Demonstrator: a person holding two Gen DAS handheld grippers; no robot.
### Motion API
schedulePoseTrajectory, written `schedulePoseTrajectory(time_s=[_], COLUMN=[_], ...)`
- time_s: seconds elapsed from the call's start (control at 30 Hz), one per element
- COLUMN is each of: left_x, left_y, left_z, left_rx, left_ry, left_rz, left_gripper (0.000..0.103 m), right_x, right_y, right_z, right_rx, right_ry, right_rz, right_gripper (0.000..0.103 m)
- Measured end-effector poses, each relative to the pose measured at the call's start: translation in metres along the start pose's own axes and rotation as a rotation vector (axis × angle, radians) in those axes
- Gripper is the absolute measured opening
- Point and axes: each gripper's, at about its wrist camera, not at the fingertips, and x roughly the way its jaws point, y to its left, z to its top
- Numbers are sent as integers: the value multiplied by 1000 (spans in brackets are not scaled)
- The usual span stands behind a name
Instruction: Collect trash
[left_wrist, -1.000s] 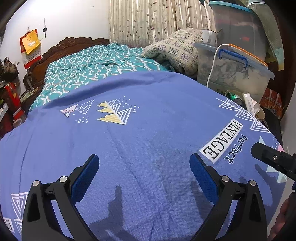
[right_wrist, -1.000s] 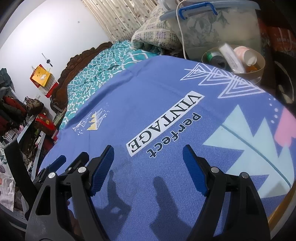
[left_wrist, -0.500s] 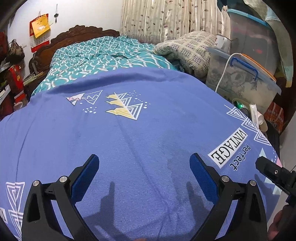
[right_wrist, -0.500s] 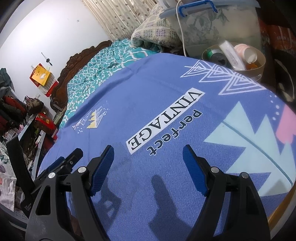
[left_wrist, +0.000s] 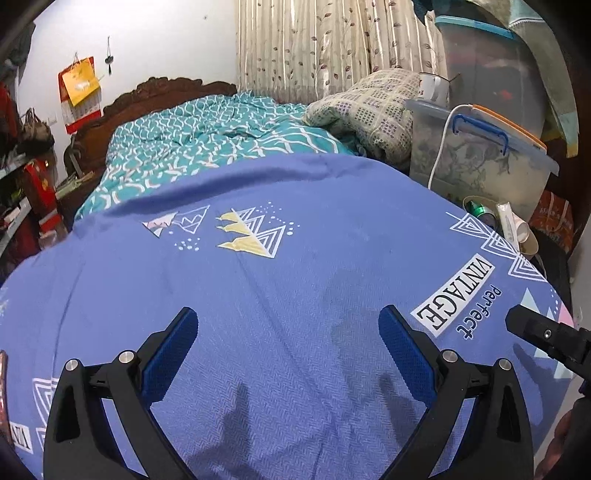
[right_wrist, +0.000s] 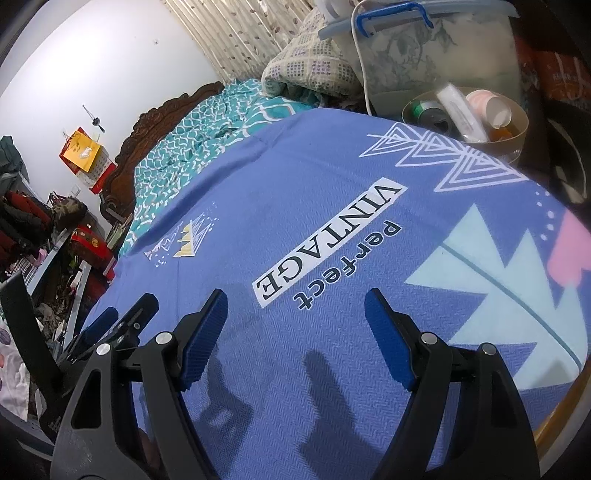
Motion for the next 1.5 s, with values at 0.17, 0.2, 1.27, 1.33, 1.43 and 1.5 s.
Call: schedulePoseTrajectory(time_s=[0.17,0.2,1.27,1.33,1.43,1.5], left_x=[7,8,13,13,12,12], left_y=[7,11,12,11,9,8], left_z=[-1,-1,-4,-4,-4,-4], left_rx=[-30,-53,-58,-51,-43,-35], left_ry=[52,61,77,75,72,72], left_rz=[-34,-40,-8,-7,-5,-6], left_gripper=[94,94,94,94,94,94], right_x=[1,1,9,9,9,10], right_y=[-1,-1,0,0,0,-1], right_z=[0,0,-5,-5,-5,-6], right_rx=[1,1,1,1,1,2], right_ry=[6,9,36,36,36,38], right_rz=[1,0,-2,-2,-2,-2], right_gripper=[77,77,77,77,77,77])
